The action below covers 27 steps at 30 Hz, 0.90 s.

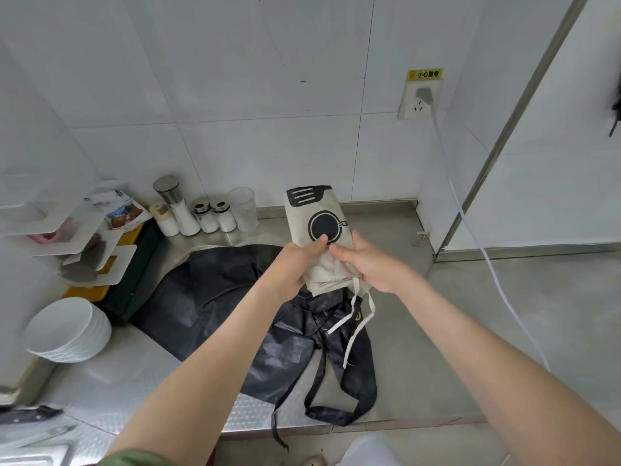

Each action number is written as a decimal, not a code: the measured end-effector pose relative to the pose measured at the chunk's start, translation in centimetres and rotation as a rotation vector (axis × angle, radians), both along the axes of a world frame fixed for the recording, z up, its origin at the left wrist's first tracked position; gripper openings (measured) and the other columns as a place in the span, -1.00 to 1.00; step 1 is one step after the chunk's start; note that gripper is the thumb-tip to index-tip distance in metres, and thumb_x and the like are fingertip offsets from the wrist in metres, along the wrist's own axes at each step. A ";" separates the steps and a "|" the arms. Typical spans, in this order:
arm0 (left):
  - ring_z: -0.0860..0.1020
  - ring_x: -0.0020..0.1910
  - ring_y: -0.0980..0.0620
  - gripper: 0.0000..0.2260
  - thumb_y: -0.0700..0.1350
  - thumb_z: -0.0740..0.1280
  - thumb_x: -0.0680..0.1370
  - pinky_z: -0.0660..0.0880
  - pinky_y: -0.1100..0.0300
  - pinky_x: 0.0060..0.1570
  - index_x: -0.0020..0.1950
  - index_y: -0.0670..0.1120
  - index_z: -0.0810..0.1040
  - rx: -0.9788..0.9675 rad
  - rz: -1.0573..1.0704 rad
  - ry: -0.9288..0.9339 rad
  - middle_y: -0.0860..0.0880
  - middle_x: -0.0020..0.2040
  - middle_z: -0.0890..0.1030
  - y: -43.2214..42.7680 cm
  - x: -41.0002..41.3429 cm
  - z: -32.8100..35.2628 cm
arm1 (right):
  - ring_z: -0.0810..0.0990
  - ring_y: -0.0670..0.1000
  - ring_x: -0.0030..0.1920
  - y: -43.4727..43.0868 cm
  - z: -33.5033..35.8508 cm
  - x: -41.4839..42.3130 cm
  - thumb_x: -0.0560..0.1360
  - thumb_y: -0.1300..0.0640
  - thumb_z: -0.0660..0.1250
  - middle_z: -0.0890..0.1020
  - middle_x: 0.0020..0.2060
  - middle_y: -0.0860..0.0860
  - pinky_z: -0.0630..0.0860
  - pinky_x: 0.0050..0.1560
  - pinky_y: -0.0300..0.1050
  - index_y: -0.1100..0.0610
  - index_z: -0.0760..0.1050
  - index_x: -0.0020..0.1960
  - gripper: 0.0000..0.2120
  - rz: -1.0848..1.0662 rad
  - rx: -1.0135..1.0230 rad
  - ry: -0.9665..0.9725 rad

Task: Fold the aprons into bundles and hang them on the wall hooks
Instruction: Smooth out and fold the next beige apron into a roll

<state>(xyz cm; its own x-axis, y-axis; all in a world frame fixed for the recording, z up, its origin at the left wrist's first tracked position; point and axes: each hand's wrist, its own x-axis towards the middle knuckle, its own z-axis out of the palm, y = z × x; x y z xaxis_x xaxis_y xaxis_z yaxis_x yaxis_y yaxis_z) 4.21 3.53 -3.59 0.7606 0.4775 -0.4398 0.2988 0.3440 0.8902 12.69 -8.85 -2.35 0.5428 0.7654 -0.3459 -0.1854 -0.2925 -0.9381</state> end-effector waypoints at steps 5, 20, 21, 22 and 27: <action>0.64 0.08 -0.16 -0.57 0.13 0.40 0.49 0.51 -0.06 0.22 0.18 -0.17 0.55 -0.183 0.268 -0.035 -0.13 0.02 0.69 0.3 1.6 -1.1 | 0.52 -0.02 -0.47 -0.4 -0.2 -0.3 0.54 -0.16 0.26 0.55 0.00 0.07 0.45 -0.51 -0.19 0.10 0.23 0.29 -0.52 -0.132 0.017 -0.019; 0.59 -0.29 0.06 -0.77 0.03 0.29 0.60 0.57 0.20 -0.31 -0.12 -0.11 0.47 -0.511 0.611 -0.120 -0.01 -0.22 0.54 -0.8 4.1 -1.7 | 0.42 0.10 -0.31 -0.4 1.2 -2.4 0.68 0.05 -0.01 0.44 -0.35 -0.01 0.28 -0.34 -0.08 0.10 0.33 -0.04 -0.78 0.019 -0.469 -1.219; 0.54 -0.37 0.11 -0.77 0.03 0.29 0.61 0.51 0.27 -0.42 -0.13 -0.11 0.48 -0.547 0.618 -0.128 0.02 -0.26 0.53 -0.8 4.0 -1.7 | 0.42 0.10 -0.33 -0.5 1.2 -2.6 0.68 0.05 0.00 0.43 -0.37 -0.02 0.25 -0.38 -0.08 0.10 0.30 -0.08 -0.78 0.050 -0.434 -1.226; 0.55 -0.35 0.11 -0.77 0.04 0.28 0.61 0.49 0.28 -0.42 -0.07 -0.12 0.51 -0.572 0.621 -0.135 0.01 -0.22 0.56 -0.6 4.0 -1.9 | 0.42 0.10 -0.34 -0.4 1.0 -2.7 0.67 0.04 0.01 0.42 -0.39 -0.03 0.21 -0.42 -0.09 0.09 0.27 -0.10 -0.78 0.077 -0.406 -1.226; 0.55 0.23 -0.13 -0.53 0.13 0.22 0.61 0.53 -0.03 0.12 0.36 -0.19 0.46 -0.697 0.540 -0.197 -0.16 0.31 0.54 -0.2 4.1 -2.3 | 0.42 0.07 -0.36 -0.9 0.5 -2.1 0.66 0.01 0.05 0.43 -0.43 -0.02 0.21 -0.39 -0.12 0.13 0.35 -0.12 -0.73 0.088 -0.319 -1.127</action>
